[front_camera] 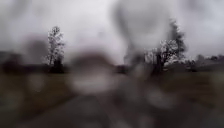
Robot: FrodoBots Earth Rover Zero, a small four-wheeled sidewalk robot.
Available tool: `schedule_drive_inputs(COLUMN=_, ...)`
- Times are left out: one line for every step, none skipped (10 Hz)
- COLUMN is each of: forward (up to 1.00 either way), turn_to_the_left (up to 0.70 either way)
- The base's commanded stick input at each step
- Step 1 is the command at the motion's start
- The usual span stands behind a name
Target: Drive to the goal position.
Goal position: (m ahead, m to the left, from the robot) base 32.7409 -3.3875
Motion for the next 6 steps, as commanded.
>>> schedule_drive_inputs(forward=0.85, turn_to_the_left=0.0)
schedule_drive_inputs(forward=0.85, turn_to_the_left=0.0)
schedule_drive_inputs(forward=0.85, turn_to_the_left=0.0)
schedule_drive_inputs(forward=0.85, turn_to_the_left=0.0)
schedule_drive_inputs(forward=0.85, turn_to_the_left=0.0)
schedule_drive_inputs(forward=0.85, turn_to_the_left=0.0)
